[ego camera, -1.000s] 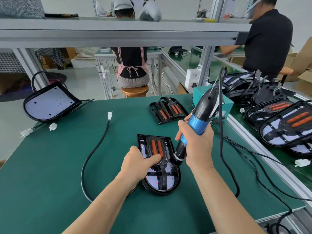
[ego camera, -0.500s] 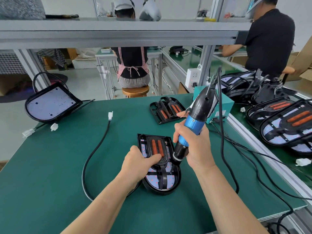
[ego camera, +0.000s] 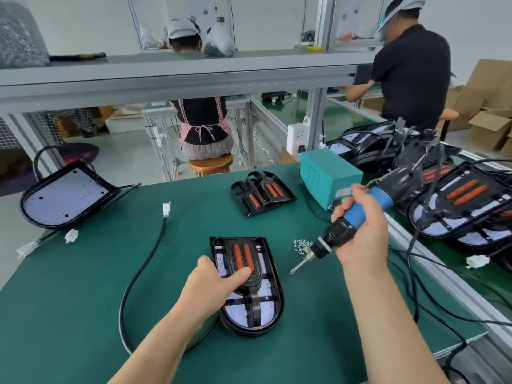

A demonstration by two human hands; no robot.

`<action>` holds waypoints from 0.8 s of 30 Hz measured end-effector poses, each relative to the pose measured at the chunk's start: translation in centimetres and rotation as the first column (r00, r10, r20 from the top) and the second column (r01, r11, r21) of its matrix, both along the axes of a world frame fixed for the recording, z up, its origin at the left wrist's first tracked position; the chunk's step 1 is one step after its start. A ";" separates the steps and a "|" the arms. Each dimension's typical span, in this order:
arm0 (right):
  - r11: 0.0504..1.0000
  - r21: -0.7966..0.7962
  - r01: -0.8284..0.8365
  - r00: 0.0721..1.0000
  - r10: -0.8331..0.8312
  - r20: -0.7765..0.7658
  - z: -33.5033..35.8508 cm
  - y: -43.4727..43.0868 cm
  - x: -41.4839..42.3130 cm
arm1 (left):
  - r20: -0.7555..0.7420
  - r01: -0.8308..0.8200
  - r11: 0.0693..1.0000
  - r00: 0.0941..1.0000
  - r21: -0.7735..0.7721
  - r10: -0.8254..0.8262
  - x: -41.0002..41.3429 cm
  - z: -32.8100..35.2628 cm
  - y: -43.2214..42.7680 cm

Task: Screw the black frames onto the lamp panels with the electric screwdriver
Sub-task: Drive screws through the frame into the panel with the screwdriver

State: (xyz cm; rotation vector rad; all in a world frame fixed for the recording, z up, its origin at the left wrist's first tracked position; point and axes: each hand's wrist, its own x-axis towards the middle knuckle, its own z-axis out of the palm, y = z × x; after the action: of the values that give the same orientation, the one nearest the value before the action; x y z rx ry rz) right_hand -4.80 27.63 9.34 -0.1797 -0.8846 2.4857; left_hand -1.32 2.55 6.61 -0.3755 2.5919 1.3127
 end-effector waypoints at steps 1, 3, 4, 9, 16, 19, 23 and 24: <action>0.997 -0.076 0.029 0.998 -0.023 0.066 -0.8 1.0 -0.2 | -0.018 0.004 0.998 1.000 -0.064 -0.006 0.1 0.2 0.0; 0.983 -0.169 0.066 0.985 -0.037 0.168 -2.5 2.9 -0.4 | -0.162 -0.026 0.969 0.987 -0.248 -0.015 0.2 0.7 0.4; 0.978 -0.195 0.076 0.979 -0.036 0.202 -3.4 3.5 -0.5 | -0.284 -0.062 0.941 0.958 -0.332 -0.037 0.1 1.1 0.8; 0.952 -0.299 0.059 0.969 0.017 0.245 -6.0 4.9 -0.7 | -0.548 0.106 0.842 0.715 -0.529 -0.434 -2.5 3.4 4.9; 0.955 -0.296 -0.009 0.980 0.067 0.187 -6.8 5.1 -0.7 | -0.105 0.366 0.397 0.610 -0.841 -0.785 -8.0 1.1 10.7; 0.955 -0.296 -0.014 0.981 0.071 0.182 -6.9 5.1 -0.7 | -0.044 0.424 0.359 0.595 -0.831 -0.802 -9.2 -0.1 11.4; 0.954 -0.300 -0.008 0.980 0.067 0.189 -6.9 5.0 -0.8 | -0.021 0.437 0.330 0.576 -0.837 -0.817 -9.8 -0.9 12.0; 0.954 -0.299 -0.007 0.980 0.066 0.189 -6.9 5.0 -0.8 | -0.024 0.442 0.330 0.568 -0.834 -0.823 -10.0 -1.0 12.1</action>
State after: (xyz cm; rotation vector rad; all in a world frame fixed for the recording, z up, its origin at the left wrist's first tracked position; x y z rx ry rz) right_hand -5.64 32.62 2.45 -0.5241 -0.5852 2.6600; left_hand -11.28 14.63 5.64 0.9818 2.9656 -0.0918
